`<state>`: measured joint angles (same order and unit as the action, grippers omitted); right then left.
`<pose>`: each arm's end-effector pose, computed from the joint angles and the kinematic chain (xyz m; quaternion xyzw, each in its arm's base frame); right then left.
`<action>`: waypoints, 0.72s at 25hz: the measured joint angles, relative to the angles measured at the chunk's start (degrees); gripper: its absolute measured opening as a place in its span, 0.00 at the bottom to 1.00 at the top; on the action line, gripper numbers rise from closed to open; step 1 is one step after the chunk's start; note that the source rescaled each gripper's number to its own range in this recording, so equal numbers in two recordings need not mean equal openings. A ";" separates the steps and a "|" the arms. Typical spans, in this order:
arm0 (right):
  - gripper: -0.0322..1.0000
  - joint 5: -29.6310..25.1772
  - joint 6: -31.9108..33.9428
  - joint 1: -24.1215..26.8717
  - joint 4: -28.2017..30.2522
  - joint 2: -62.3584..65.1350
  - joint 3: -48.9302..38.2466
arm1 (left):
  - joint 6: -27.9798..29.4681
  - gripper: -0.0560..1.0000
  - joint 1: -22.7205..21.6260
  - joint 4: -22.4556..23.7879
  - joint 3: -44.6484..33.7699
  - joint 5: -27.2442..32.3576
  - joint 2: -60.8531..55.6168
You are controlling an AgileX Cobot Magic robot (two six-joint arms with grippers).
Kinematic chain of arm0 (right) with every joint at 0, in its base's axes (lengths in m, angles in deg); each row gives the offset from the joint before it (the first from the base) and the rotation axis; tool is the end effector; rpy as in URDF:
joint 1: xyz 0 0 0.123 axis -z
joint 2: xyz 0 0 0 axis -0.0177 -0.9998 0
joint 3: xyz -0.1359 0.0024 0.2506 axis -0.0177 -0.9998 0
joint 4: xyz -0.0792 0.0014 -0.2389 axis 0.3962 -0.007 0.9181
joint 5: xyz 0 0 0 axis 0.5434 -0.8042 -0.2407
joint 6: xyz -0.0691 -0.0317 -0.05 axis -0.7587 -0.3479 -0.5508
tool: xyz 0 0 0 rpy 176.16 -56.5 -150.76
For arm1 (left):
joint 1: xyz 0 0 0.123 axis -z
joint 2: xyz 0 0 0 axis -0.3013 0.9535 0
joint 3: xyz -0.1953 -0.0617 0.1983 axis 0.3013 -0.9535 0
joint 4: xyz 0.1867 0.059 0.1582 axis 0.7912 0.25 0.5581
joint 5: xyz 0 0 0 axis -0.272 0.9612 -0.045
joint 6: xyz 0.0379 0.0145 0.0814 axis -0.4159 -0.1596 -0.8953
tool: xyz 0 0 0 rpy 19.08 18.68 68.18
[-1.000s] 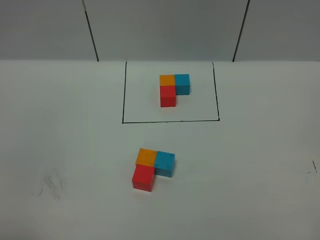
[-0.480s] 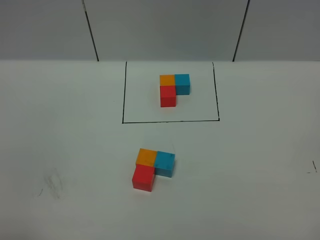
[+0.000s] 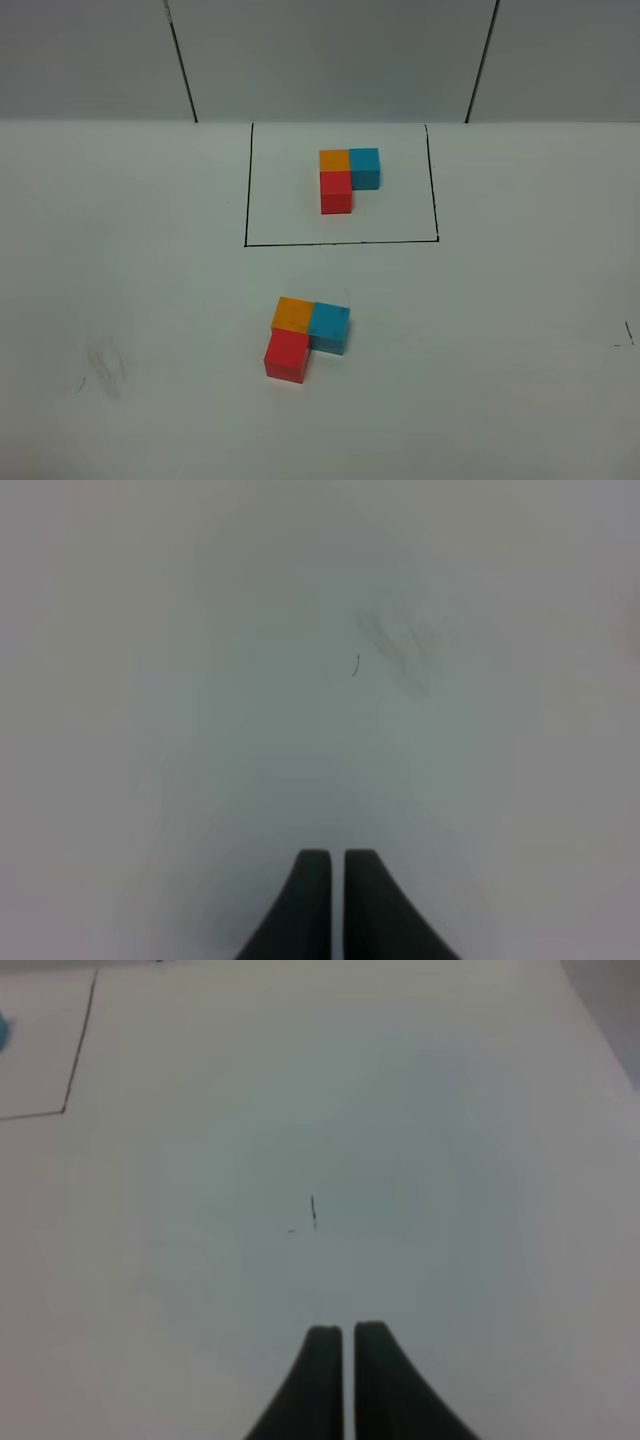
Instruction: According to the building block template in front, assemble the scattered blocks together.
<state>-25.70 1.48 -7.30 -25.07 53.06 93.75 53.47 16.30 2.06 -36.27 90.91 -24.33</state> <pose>-0.0043 -0.0178 0.2792 0.0755 0.8522 -0.0087 0.5177 0.0264 -0.0009 0.2760 -0.0390 0.9025 -0.0182 0.4285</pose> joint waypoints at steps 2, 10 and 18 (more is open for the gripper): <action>0.03 -0.04 0.42 0.00 0.26 0.00 0.00 | 0.00 0.06 0.00 0.00 0.00 0.00 0.00; 0.03 -0.04 0.57 0.00 0.27 0.00 0.00 | 0.00 0.06 0.00 0.00 0.00 0.00 0.00; 0.03 -0.04 0.57 0.00 0.27 0.00 0.00 | -0.05 0.06 0.00 0.00 0.00 0.00 0.00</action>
<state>-25.74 2.05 -7.30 -24.80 53.06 93.75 53.41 16.30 2.06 -36.27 90.91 -24.33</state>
